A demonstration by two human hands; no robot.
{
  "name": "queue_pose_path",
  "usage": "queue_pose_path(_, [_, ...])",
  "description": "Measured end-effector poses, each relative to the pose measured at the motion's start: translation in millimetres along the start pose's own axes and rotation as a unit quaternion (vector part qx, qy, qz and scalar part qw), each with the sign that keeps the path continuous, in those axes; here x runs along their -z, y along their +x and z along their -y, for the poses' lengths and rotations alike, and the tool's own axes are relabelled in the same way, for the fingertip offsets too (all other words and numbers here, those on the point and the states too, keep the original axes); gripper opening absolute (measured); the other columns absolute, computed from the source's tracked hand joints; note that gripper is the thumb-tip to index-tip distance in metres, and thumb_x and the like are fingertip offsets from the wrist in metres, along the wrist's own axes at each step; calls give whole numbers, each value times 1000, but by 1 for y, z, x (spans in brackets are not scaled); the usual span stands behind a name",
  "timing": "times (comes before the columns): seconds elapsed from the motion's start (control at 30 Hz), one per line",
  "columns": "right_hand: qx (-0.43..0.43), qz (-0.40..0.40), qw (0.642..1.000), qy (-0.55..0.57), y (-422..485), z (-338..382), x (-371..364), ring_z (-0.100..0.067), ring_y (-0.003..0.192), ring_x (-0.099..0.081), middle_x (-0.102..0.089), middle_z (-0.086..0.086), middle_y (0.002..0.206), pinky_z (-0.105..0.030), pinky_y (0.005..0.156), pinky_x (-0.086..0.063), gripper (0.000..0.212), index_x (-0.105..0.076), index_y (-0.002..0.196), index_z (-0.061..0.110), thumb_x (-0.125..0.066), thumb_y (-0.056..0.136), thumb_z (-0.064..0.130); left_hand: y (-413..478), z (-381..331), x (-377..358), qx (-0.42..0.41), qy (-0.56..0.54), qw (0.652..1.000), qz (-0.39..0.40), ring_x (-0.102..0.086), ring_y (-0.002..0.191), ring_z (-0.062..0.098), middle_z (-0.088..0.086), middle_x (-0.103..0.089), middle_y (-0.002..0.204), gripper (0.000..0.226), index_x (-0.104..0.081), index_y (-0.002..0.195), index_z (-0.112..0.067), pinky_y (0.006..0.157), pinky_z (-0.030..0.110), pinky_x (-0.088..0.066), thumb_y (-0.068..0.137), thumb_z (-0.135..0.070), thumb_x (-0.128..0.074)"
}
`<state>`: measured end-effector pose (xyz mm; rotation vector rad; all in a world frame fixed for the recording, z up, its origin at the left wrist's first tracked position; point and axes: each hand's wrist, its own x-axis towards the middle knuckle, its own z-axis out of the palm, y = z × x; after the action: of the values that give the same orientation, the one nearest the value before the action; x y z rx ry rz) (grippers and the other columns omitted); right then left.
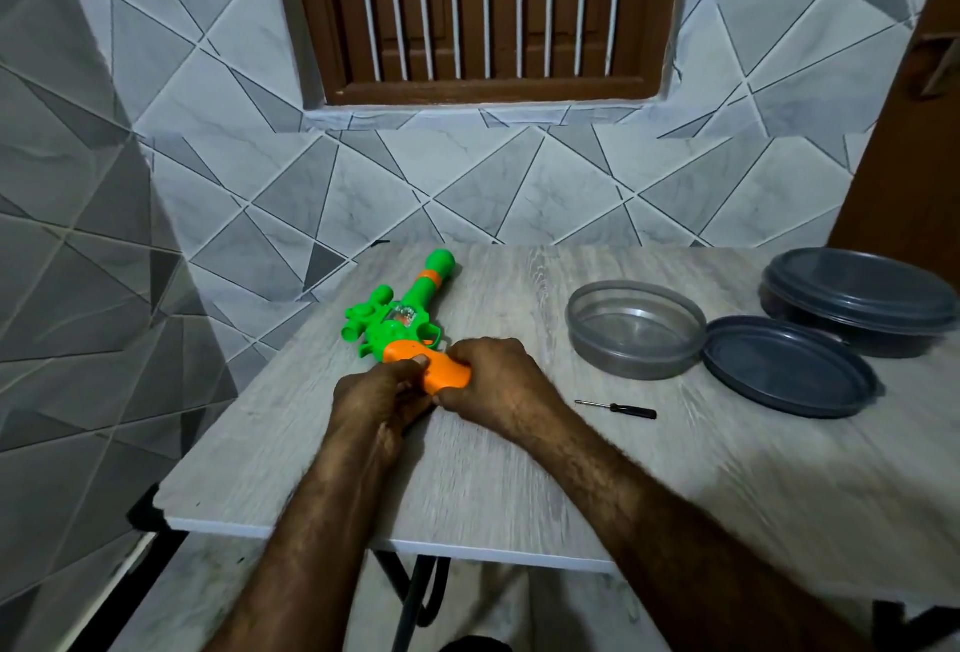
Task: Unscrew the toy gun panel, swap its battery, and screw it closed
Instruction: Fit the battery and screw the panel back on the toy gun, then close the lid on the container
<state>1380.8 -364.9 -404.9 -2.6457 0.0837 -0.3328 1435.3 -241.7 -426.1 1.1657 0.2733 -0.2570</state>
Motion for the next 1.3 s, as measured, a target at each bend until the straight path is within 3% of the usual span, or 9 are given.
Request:
queue_pose_path(0.07, [-1,2,1000,10,-1,1,-3,-28,107,-61,-69,-8,111,-36,86,-51,43,-67,114,18,-73,77,39,-1,-2,2,-6,20,1000,2,-67,72,29,25,-66,91,11,-62,88,6,50,30,-60,82,2,-71])
queue_pose_path(0.27, [0,-5,1000,4,-1,-4,-4,-30,101,-61,-70,-10,103,-33,79,-47,34,-70,104,14,-72,78,36,0,-2,8,-48,93,994,-38,-68,71,25,19,-69,83,10,-66,92,2,63,31,-57,89,-7,-67])
queue_pose_path(0.47, [1,-5,1000,11,-1,-7,-9,-29,96,-61,-70,-8,99,-31,72,-43,30,-69,100,14,-71,78,36,3,-2,13,-80,141,984,-70,-73,77,32,22,-73,79,8,-72,78,-1,84,44,-59,75,-5,-78])
queue_pose_path(0.77, [2,3,1000,26,-6,-5,-7,-29,102,-61,-69,-11,108,-31,78,-44,38,-68,109,14,-72,80,39,-2,7,18,-115,180,975,-61,-74,77,29,15,-75,76,13,-76,80,-10,86,47,-59,67,-12,-81])
queue_pose_path(0.9, [-8,-16,998,65,-11,-12,3,-27,110,-60,-68,-11,116,-30,85,-46,43,-65,118,16,-71,83,41,-9,8,10,-202,292,930,-98,-72,80,26,2,-75,79,27,-73,83,-26,84,48,-58,63,-44,-75])
queue_pose_path(0.97, [-18,-38,996,78,-15,-21,13,-24,116,-58,-65,-9,125,-31,96,-46,49,-60,129,18,-68,86,39,-19,8,-5,-230,328,912,-87,-71,88,24,-1,-75,87,29,-72,88,-28,89,45,-55,66,-46,-75])
queue_pose_path(1.03, [-27,-60,994,88,-21,-33,24,-22,116,-59,-65,-7,125,-32,99,-47,47,-60,130,20,-67,87,38,-32,10,-24,-246,332,909,-53,-69,85,23,1,-74,88,24,-73,94,-24,90,43,-54,74,-36,-79])
queue_pose_path(1.13, [-60,-89,988,111,-32,-52,45,-17,115,-61,-66,-3,125,-35,100,-50,42,-62,127,22,-68,88,34,-43,22,-58,-222,277,934,44,-69,67,23,4,-73,75,29,-71,96,-16,82,46,-59,71,-26,-82])
queue_pose_path(1.3, [-92,-144,983,66,-51,-96,86,-16,110,-63,-69,0,120,-32,98,-50,34,-67,122,20,-66,88,27,-54,46,-111,-230,286,922,123,-72,69,22,0,-73,68,23,-72,85,-24,81,49,-59,65,-34,-78])
